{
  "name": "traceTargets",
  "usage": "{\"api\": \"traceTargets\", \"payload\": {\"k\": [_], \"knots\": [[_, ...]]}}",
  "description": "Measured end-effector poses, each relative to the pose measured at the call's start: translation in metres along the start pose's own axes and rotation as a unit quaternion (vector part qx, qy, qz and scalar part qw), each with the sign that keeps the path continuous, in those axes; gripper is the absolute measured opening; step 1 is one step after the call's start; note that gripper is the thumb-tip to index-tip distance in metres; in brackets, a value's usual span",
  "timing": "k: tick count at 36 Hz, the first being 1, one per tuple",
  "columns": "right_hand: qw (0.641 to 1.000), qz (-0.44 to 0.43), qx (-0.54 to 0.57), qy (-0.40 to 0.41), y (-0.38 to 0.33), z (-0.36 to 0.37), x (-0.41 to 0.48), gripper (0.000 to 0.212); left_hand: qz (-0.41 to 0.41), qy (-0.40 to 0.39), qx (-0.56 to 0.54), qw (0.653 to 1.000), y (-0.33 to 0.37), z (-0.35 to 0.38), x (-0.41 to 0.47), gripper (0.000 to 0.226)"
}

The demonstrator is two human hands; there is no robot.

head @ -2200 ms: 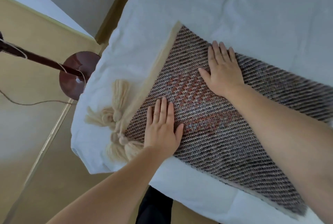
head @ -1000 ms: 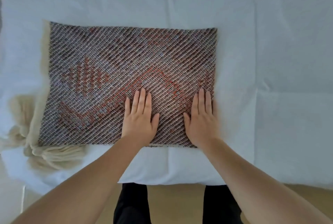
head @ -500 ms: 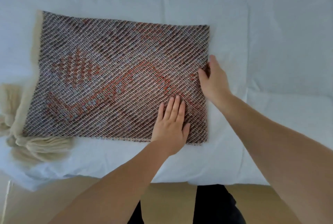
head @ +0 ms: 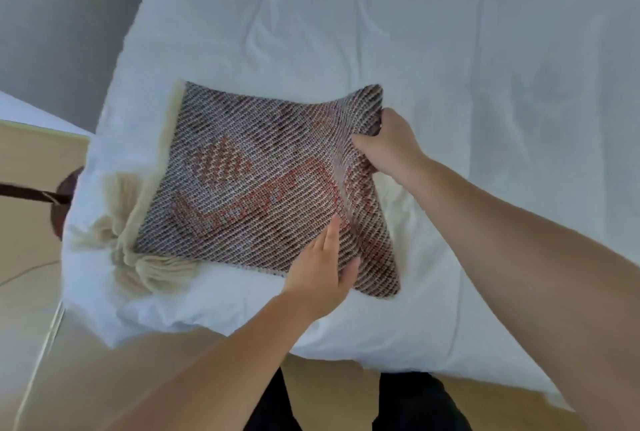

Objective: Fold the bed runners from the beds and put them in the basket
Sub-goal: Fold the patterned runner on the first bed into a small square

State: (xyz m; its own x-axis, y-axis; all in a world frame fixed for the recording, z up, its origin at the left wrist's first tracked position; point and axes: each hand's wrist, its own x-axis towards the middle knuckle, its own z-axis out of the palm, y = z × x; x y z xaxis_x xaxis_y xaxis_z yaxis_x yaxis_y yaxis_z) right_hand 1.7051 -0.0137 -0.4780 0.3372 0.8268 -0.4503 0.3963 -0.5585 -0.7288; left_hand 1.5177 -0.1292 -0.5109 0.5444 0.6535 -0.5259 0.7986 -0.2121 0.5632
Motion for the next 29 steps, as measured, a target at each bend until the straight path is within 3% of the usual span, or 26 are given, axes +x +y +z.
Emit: {"api": "traceTargets", "payload": {"k": [9,17,22,29], "knots": [[0.998,0.049,0.037,0.019,-0.102,0.049,-0.039,0.038,-0.016,0.071,-0.125,0.99,-0.016,-0.08,-0.053,0.089],[0.99,0.062,0.111,0.058,-0.151,0.09,-0.035,0.055,-0.09,0.15,-0.114,0.978,-0.057,-0.116,-0.076,0.083],[0.998,0.007,0.011,0.063,-0.168,0.121,-0.019,0.056,-0.149,0.228,-0.152,0.95,-0.099,-0.118,-0.08,0.055],[0.994,-0.059,-0.077,0.043,-0.188,0.18,0.013,0.046,-0.205,0.234,-0.13,0.942,-0.169,-0.135,-0.069,0.053]]}}
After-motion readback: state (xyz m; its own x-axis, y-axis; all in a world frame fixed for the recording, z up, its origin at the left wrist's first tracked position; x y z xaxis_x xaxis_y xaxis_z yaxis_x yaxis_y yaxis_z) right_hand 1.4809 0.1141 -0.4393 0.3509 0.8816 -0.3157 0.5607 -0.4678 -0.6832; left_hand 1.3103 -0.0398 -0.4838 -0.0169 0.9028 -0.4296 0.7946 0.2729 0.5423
